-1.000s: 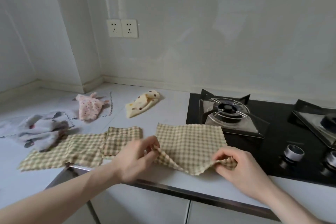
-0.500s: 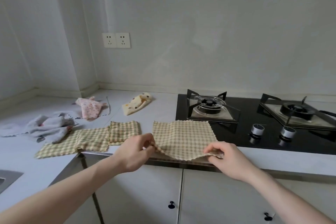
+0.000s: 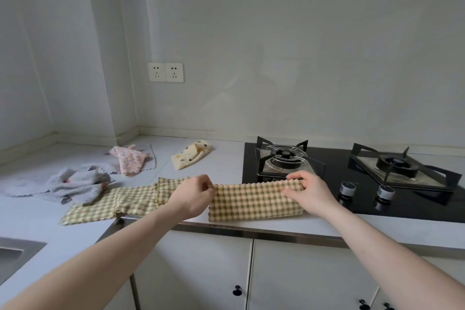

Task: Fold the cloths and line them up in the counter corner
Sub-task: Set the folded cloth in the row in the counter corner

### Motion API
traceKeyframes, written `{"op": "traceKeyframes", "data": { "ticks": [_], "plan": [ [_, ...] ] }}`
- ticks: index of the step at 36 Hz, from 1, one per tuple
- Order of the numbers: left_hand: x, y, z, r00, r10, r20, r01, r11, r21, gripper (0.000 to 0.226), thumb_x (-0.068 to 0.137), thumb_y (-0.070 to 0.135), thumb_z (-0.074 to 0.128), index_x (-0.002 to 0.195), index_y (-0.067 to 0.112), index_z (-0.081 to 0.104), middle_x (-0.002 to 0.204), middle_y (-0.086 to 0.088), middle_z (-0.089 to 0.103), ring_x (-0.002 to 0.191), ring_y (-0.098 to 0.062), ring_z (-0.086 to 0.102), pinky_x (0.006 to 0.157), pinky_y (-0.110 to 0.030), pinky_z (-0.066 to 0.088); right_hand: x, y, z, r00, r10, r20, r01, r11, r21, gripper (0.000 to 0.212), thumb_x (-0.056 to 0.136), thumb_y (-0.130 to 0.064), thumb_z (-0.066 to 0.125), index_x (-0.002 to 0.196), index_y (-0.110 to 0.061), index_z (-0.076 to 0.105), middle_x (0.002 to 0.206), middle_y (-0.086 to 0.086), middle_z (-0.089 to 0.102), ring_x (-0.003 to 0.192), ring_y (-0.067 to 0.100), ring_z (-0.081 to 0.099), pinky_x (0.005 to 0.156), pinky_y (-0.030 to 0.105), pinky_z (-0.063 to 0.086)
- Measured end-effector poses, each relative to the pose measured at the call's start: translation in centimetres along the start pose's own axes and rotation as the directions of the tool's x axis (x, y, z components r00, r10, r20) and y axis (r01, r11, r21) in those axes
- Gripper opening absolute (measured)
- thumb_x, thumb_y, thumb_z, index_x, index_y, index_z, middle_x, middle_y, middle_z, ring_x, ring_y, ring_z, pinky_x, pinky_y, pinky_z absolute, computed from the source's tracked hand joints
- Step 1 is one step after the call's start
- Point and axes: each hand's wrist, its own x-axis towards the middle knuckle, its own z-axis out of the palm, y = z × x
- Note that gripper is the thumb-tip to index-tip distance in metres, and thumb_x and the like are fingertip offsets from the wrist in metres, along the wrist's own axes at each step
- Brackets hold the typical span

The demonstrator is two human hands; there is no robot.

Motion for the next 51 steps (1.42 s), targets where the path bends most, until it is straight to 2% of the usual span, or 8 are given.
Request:
{"op": "traceKeyframes", "data": {
  "ticks": [9, 17, 21, 28, 32, 35, 37, 51],
  "plan": [
    [3.2, -1.1, 1.9, 0.997, -0.076, -0.01, 0.077, 0.984, 0.163, 0.019, 0.091, 0.032, 0.046, 0.102, 0.025, 0.06, 0.094, 0.003, 0.067, 0.086, -0.017, 0.064, 0.076, -0.035, 0.058, 3.5, 0.1, 2.7, 0.987, 0.104, -0.124, -0.113, 0.991, -0.067, 0.047, 0.083, -0.024, 0.08, 0.126, -0.024, 0.06, 0.124, 0.001, 0.064, 0.106, 0.017, 0.062, 0.092, 0.036, 0.054],
    [4.3, -2.3, 3.8, 0.993, -0.044, -0.11, 0.068, 0.972, 0.227, 0.024, 0.095, 0.04, 0.046, 0.108, 0.024, 0.059, 0.116, 0.005, 0.055, 0.095, -0.02, 0.06, 0.085, -0.039, 0.053, 4.1, 0.6, 4.1, 0.97, 0.152, -0.192, -0.188, 0.965, -0.185, 0.054, 0.089, -0.028, 0.074, 0.136, -0.025, 0.049, 0.12, -0.002, 0.066, 0.098, 0.016, 0.062, 0.074, 0.031, 0.051],
    [4.6, -3.8, 5.0, 0.987, -0.004, -0.161, 0.046, 0.966, 0.255, 0.036, 0.098, 0.05, 0.043, 0.122, 0.026, 0.056, 0.124, 0.002, 0.055, 0.11, -0.02, 0.056, 0.096, -0.037, 0.045, 4.1, 1.5, 4.5, 0.97, 0.17, -0.171, -0.208, 0.95, -0.233, 0.069, 0.088, -0.038, 0.073, 0.145, -0.023, 0.038, 0.133, -0.001, 0.061, 0.12, 0.022, 0.058, 0.094, 0.039, 0.051],
    [5.5, -4.7, 5.4, 0.991, 0.016, -0.135, 0.019, 0.967, 0.255, 0.036, 0.096, 0.056, 0.044, 0.116, 0.033, 0.062, 0.12, 0.008, 0.057, 0.114, -0.018, 0.054, 0.104, -0.039, 0.039, 4.4, 2.3, 4.6, 0.968, 0.198, -0.156, -0.233, 0.94, -0.25, 0.074, 0.084, -0.051, 0.073, 0.145, -0.02, 0.043, 0.132, 0.001, 0.061, 0.119, 0.022, 0.058, 0.098, 0.036, 0.048],
    [5.6, -4.9, 5.4, 0.987, 0.031, -0.156, 0.005, 0.974, 0.225, 0.026, 0.096, 0.051, 0.05, 0.107, 0.032, 0.063, 0.112, 0.01, 0.058, 0.109, -0.016, 0.056, 0.101, -0.038, 0.04, 5.1, 2.1, 4.5, 0.964, 0.254, -0.077, -0.266, 0.914, -0.307, 0.057, 0.087, -0.054, 0.067, 0.135, -0.024, 0.058, 0.132, -0.001, 0.063, 0.119, 0.021, 0.06, 0.099, 0.035, 0.049],
    [5.5, -5.0, 5.3, 0.984, 0.041, -0.175, -0.007, 0.982, 0.19, 0.015, 0.095, 0.04, 0.053, 0.102, 0.03, 0.063, 0.104, 0.011, 0.058, 0.101, -0.015, 0.059, 0.094, -0.036, 0.043, 5.4, 1.4, 3.9, 0.947, 0.322, 0.008, -0.308, 0.913, -0.267, 0.019, 0.088, -0.045, 0.07, 0.098, -0.029, 0.066, 0.107, -0.008, 0.068, 0.102, 0.015, 0.062, 0.093, 0.033, 0.05],
    [5.5, -5.0, 5.3, 0.982, 0.048, -0.184, -0.016, 0.985, 0.174, 0.011, 0.094, 0.037, 0.053, 0.099, 0.03, 0.061, 0.101, 0.011, 0.061, 0.094, -0.014, 0.06, 0.091, -0.036, 0.045, 5.5, 1.2, 3.5, 0.936, 0.345, 0.07, -0.32, 0.916, -0.244, 0.014, 0.087, -0.04, 0.072, 0.082, -0.029, 0.066, 0.095, -0.009, 0.07, 0.092, 0.013, 0.064, 0.092, 0.034, 0.052],
    [5.3, -4.7, 5.2, 0.987, 0.015, -0.161, 0.004, 0.993, 0.12, 0.019, 0.094, 0.045, 0.053, 0.107, 0.034, 0.061, 0.089, 0.017, 0.072, 0.091, -0.011, 0.066, 0.097, -0.038, 0.048, 5.7, 0.9, 2.0, 0.922, 0.386, 0.003, -0.386, 0.921, 0.062, 0.041, 0.082, -0.023, 0.079, 0.117, -0.018, 0.058, 0.111, 0.001, 0.06, 0.104, 0.021, 0.059, 0.085, 0.036, 0.051]
  ]
}}
